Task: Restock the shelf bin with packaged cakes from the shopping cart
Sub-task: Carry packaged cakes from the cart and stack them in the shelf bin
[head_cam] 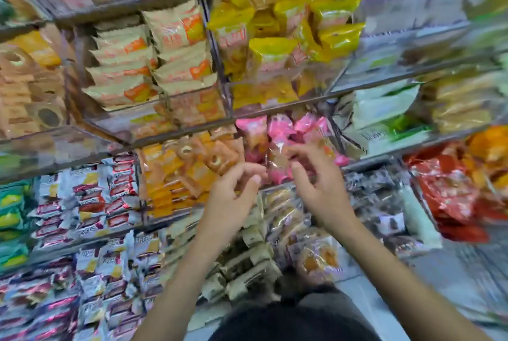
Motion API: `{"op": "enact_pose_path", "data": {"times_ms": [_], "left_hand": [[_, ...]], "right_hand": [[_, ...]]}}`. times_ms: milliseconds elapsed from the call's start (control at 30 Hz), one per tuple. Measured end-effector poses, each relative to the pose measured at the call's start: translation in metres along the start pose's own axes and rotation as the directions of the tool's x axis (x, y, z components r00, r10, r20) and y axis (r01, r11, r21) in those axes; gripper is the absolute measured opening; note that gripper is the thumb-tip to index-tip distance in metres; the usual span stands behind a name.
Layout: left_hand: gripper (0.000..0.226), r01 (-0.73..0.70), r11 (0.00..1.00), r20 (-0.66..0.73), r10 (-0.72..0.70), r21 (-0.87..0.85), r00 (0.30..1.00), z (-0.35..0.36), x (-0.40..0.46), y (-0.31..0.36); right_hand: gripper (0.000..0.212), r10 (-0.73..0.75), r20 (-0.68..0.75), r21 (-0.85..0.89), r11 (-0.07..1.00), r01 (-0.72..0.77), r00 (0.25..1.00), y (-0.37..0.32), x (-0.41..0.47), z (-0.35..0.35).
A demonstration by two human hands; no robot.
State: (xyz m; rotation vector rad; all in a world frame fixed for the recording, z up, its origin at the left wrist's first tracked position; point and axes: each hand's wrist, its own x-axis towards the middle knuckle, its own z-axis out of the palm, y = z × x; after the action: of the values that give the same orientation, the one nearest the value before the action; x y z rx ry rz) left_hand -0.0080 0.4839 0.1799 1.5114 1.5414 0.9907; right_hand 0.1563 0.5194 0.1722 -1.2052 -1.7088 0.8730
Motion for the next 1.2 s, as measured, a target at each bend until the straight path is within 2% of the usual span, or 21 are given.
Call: {"op": "enact_pose_path", "data": {"times_ms": [100,200,233,300,367,433,500,600,667,767,867,933,1033,1133,1200], "left_hand": [[0.028,0.101,0.993,0.225,-0.111,0.056,0.968,0.059,-0.033,-0.023],[0.032,0.134,0.983,0.471,-0.177,0.124,0.864,0.11,-0.054,-0.042],[0.031,0.1,0.979,0.548,-0.182,0.176,0.816,0.126,-0.059,-0.048],[0.021,-0.015,0.954,0.689,-0.206,0.3,0.695,0.155,-0.066,-0.057],[0.016,-0.215,0.896,0.792,-0.204,0.387,0.576,0.184,-0.066,-0.064],[0.016,-0.387,0.836,0.87,-0.195,0.389,0.452,0.214,-0.065,-0.062],[0.018,-0.473,0.791,0.901,-0.217,0.388,0.377,0.248,-0.065,-0.05],[0.021,-0.536,0.744,0.905,-0.224,0.399,0.362,0.307,-0.072,-0.02],[0.019,-0.583,0.715,0.916,-0.225,0.387,0.332,0.351,-0.083,0.002],[0.024,-0.659,0.672,0.941,-0.21,0.337,0.266,0.424,-0.104,0.039],[0.027,-0.673,0.687,0.961,-0.166,0.272,0.219,0.491,-0.122,0.078],[0.026,-0.676,0.697,0.967,-0.108,0.239,0.23,0.528,-0.126,0.103],[0.024,-0.655,0.729,0.955,0.003,0.2,0.296,0.576,-0.12,0.133],[0.025,-0.636,0.755,0.934,0.088,0.163,0.345,0.619,-0.1,0.151],[0.025,-0.631,0.756,0.934,0.075,0.174,0.348,0.648,-0.082,0.151]], "right_hand": [[0.021,0.304,-0.054,0.071,0.951,-0.3,0.951,0.041,-0.077,-0.033],[0.032,0.579,-0.126,0.11,0.815,-0.569,0.805,0.086,-0.156,-0.06],[0.036,0.663,-0.137,0.125,0.748,-0.651,0.736,0.098,-0.182,-0.069],[0.029,0.8,-0.143,0.135,0.6,-0.789,0.583,0.119,-0.231,-0.086],[0.016,0.885,-0.133,0.115,0.461,-0.88,0.447,0.133,-0.271,-0.103],[0.012,0.917,-0.139,0.104,0.389,-0.915,0.374,0.141,-0.301,-0.122],[0.014,0.934,-0.135,0.13,0.348,-0.928,0.331,0.147,-0.323,-0.144],[0.019,0.946,-0.059,0.115,0.324,-0.939,0.319,0.158,-0.35,-0.188],[0.022,0.935,-0.038,0.098,0.354,-0.93,0.352,0.168,-0.366,-0.224],[0.021,0.911,-0.097,0.073,0.408,-0.91,0.401,0.183,-0.382,-0.288],[0.021,0.905,-0.181,0.126,0.41,-0.903,0.385,0.195,-0.39,-0.354],[0.017,0.893,-0.27,0.198,0.417,-0.887,0.36,0.201,-0.394,-0.391],[0.015,0.866,-0.388,0.325,0.449,-0.832,0.316,0.21,-0.397,-0.434],[0.017,0.865,-0.413,0.404,0.454,-0.794,0.284,0.22,-0.393,-0.462],[0.017,0.874,-0.405,0.429,0.442,-0.788,0.27,0.229,-0.385,-0.476]]}}
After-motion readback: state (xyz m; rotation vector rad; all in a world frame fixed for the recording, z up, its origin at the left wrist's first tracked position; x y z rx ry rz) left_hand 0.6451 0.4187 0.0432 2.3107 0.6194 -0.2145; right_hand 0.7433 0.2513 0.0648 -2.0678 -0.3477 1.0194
